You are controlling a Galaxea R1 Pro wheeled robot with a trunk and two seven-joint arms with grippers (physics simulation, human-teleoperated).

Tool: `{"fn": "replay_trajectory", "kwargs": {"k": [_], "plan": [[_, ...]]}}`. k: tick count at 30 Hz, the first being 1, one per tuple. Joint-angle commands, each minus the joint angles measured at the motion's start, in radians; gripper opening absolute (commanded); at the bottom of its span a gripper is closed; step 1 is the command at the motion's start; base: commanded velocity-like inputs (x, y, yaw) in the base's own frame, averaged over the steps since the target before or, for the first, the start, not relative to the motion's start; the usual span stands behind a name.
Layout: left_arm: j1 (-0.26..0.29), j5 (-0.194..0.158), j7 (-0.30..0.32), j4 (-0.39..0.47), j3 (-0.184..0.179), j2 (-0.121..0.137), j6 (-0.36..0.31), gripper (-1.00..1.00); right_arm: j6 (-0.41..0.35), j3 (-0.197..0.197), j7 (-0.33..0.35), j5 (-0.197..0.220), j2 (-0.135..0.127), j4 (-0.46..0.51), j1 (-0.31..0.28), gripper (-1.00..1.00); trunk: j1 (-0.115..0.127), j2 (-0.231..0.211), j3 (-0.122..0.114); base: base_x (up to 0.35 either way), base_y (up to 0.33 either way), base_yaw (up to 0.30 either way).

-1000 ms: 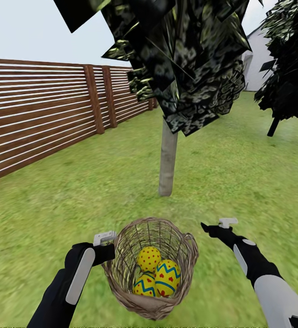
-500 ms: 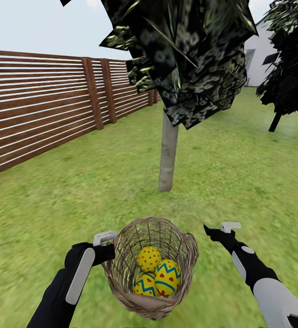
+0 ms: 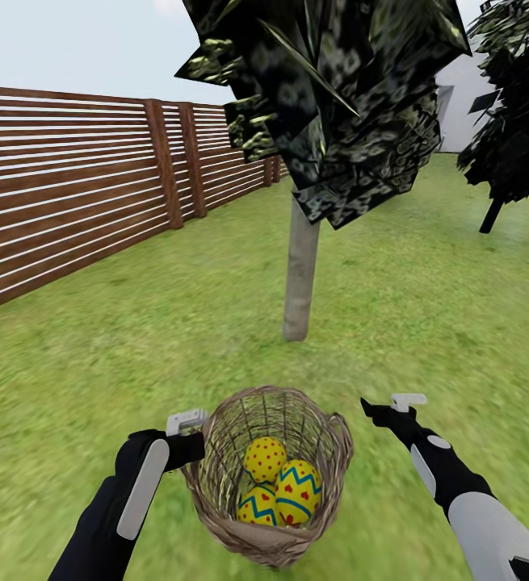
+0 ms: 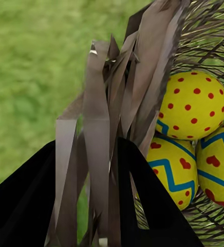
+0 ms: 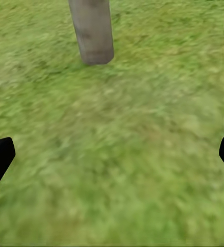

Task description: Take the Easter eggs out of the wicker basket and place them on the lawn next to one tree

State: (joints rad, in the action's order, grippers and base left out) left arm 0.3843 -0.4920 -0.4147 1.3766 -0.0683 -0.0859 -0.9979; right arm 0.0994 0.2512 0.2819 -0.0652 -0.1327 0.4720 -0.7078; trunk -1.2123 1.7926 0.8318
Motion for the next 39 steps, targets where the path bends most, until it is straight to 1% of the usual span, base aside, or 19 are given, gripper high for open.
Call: {"fn": "replay_trajectory", "kwargs": {"k": [1, 39], "plan": [[0.001, -0.02, -0.01, 0.001, -0.001, 0.0, 0.001, -1.0, 0.003, 0.008, 0.008, -0.007, 0.001, -0.001, -0.001, 1.0, 0.0, 0.0, 0.001, 0.327, 0.081, 0.0], [0.001, -0.021, -0.01, 0.001, -0.001, 0.0, -0.001, -1.0, 0.003, 0.007, 0.008, -0.007, 0.001, -0.006, -0.001, 1.0, 0.0, 0.0, 0.001, 0.33, 0.078, 0.0]]}}
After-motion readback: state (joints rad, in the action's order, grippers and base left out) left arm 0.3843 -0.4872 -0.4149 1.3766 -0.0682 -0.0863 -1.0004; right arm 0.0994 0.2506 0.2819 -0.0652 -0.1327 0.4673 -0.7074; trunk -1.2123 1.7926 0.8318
